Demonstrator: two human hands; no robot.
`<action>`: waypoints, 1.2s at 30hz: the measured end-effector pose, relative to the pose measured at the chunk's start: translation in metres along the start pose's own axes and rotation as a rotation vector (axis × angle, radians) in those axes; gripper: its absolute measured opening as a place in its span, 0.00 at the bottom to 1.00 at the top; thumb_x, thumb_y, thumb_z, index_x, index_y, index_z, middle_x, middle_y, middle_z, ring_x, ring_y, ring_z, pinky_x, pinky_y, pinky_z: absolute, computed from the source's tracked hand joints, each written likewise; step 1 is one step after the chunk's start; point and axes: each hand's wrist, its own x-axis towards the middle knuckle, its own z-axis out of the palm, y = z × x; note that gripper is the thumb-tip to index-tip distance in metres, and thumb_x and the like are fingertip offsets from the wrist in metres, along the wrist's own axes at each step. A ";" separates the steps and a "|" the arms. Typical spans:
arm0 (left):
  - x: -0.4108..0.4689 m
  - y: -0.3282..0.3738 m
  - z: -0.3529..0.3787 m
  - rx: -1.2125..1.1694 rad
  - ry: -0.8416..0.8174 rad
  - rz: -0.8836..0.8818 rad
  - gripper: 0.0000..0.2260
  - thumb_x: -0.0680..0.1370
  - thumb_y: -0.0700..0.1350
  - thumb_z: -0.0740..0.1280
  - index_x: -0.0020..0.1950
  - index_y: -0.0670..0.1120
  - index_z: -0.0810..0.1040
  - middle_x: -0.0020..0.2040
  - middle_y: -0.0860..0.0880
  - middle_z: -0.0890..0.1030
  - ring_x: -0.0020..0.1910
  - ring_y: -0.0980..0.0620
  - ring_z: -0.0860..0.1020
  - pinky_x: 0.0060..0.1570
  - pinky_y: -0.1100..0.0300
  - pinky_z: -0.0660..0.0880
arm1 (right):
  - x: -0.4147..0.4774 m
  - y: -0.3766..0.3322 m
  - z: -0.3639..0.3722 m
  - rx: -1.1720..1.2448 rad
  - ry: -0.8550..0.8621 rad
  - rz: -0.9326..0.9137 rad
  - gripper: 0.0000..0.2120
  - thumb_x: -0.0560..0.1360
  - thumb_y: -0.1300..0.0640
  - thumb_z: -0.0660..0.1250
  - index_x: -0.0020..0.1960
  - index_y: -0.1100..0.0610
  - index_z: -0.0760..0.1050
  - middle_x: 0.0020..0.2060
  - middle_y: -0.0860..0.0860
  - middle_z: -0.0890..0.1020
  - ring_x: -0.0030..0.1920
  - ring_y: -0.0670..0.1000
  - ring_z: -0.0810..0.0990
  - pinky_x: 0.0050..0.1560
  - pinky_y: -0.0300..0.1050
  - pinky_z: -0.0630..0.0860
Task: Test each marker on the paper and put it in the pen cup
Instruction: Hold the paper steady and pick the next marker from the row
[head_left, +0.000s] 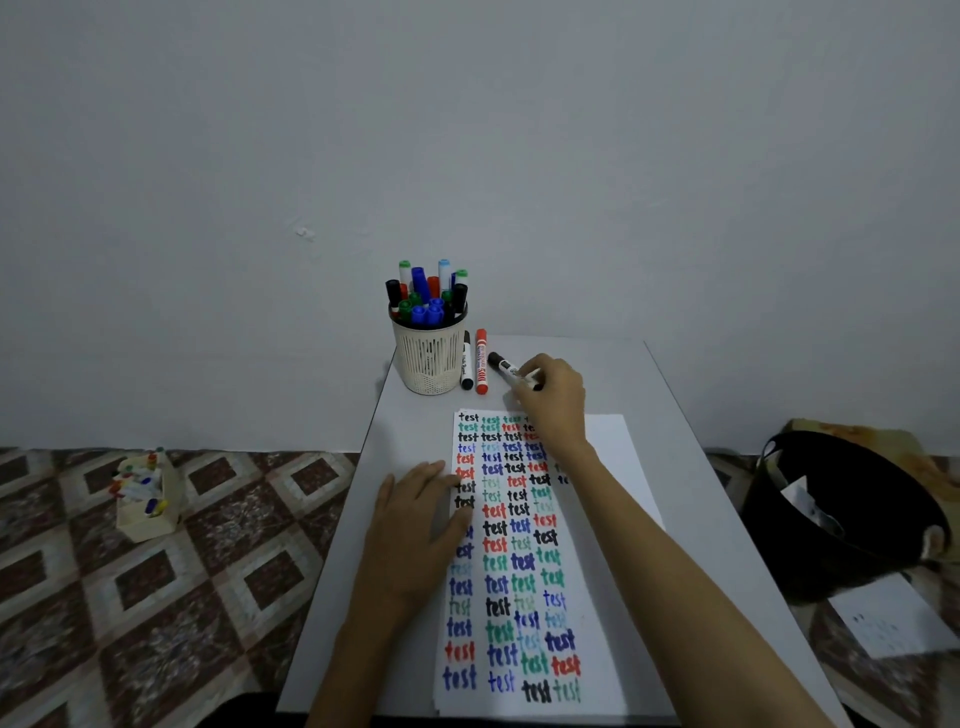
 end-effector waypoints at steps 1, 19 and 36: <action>0.000 0.000 0.000 -0.005 -0.001 -0.003 0.29 0.73 0.65 0.51 0.64 0.50 0.73 0.68 0.52 0.71 0.70 0.55 0.64 0.73 0.55 0.47 | -0.004 -0.002 -0.004 0.107 0.084 0.022 0.06 0.73 0.59 0.69 0.50 0.57 0.78 0.46 0.54 0.79 0.42 0.49 0.77 0.42 0.44 0.77; -0.009 0.025 -0.012 -0.260 0.014 0.117 0.16 0.78 0.57 0.51 0.62 0.54 0.70 0.49 0.55 0.78 0.46 0.60 0.77 0.46 0.61 0.76 | -0.133 -0.048 -0.051 1.008 -0.378 0.216 0.12 0.77 0.58 0.67 0.54 0.67 0.74 0.38 0.58 0.80 0.31 0.49 0.77 0.28 0.40 0.74; -0.013 0.030 -0.020 -0.383 -0.065 0.106 0.18 0.77 0.58 0.54 0.57 0.49 0.73 0.36 0.50 0.82 0.33 0.57 0.81 0.32 0.58 0.78 | -0.137 -0.045 -0.050 0.986 -0.533 0.160 0.09 0.72 0.60 0.72 0.48 0.65 0.78 0.37 0.61 0.81 0.32 0.52 0.78 0.31 0.40 0.74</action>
